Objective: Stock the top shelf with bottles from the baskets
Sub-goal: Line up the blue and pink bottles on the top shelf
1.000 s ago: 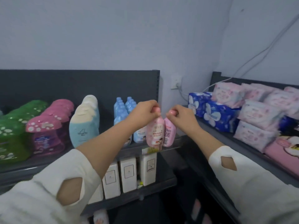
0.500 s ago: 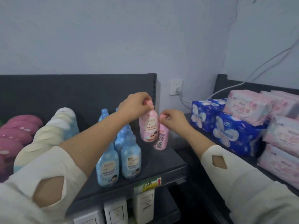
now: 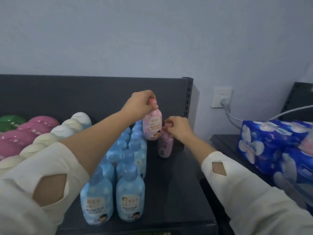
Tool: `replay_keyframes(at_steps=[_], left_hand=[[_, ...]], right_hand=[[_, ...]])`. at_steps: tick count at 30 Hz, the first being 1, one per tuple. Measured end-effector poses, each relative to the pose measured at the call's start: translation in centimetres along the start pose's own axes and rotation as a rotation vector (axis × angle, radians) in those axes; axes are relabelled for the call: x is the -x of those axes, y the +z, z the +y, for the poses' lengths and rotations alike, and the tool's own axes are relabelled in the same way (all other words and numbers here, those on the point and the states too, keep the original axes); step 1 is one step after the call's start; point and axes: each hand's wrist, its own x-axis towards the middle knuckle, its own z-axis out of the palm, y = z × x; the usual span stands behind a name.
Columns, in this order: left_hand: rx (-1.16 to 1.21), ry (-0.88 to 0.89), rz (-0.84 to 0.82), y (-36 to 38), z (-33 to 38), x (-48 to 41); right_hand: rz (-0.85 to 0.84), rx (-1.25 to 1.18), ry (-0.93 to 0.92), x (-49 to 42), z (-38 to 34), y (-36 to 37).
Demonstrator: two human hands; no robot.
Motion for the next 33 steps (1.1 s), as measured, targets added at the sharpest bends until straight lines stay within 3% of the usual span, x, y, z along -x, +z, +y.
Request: replay_keyframes(at_steps=[19,26,33], left_hand=[[-0.432,0.044,-0.422,6.9,-3.1,-5.9],[-0.496,0.071,-0.426,7.5,-3.1,-6.4],[-0.390,0.075,-0.408,7.2,-4.5,-6.1]], right_hand=[[-0.061,-0.079,0.030,-3.0,3.1,-0.5],[-0.079,-0.096,-0.002,-2.6,3.3,-0.3],[-0.137,-0.139,0.011,-2.3,2.9,-0.8]])
